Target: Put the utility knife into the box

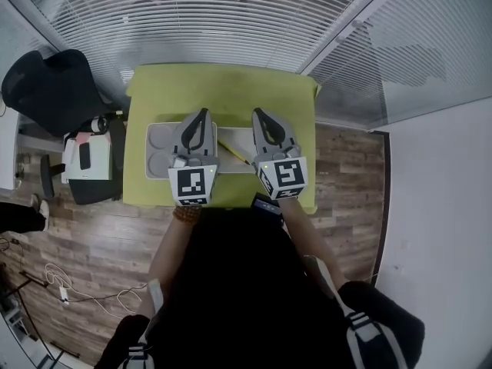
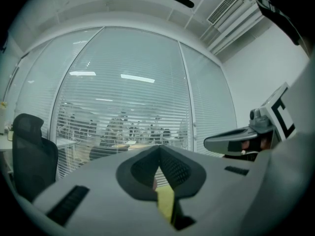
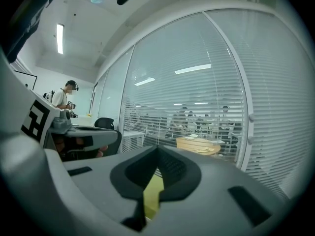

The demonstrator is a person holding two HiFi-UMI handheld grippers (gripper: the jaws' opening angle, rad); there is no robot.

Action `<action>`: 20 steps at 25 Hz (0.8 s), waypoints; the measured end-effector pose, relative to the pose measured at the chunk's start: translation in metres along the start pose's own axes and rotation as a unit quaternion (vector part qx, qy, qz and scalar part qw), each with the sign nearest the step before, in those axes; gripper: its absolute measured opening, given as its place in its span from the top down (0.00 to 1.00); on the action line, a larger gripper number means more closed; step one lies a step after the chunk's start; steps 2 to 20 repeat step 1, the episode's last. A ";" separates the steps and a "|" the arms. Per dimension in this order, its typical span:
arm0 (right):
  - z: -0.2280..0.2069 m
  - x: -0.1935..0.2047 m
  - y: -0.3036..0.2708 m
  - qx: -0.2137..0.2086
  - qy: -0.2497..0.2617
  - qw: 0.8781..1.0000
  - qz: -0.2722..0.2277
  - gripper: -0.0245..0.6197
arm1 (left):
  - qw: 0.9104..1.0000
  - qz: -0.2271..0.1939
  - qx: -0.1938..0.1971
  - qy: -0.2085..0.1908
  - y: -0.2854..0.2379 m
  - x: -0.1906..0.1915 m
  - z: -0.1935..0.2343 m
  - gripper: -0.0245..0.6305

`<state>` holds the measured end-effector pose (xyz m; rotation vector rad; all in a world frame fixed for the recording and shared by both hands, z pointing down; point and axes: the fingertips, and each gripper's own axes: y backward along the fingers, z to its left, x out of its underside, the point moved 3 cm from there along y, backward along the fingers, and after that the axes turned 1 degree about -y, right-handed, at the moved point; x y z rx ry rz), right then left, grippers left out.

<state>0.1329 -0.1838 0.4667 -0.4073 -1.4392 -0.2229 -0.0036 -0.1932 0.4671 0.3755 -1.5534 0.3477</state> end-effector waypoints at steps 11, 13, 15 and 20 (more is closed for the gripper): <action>-0.001 0.001 0.000 0.001 0.000 1.000 0.001 0.96 | 1.000 0.001 0.001 0.000 -0.001 0.001 0.000 0.95; -0.001 0.001 0.000 0.001 0.000 1.000 0.001 0.96 | 1.000 0.001 0.001 0.000 -0.001 0.001 0.000 0.95; -0.001 0.001 0.000 0.001 0.000 1.000 0.001 0.96 | 1.000 0.001 0.001 0.000 -0.001 0.001 0.000 0.95; -0.001 0.001 0.000 0.001 0.000 1.000 0.001 0.96 | 1.000 0.001 0.001 0.000 -0.001 0.001 0.000 0.95</action>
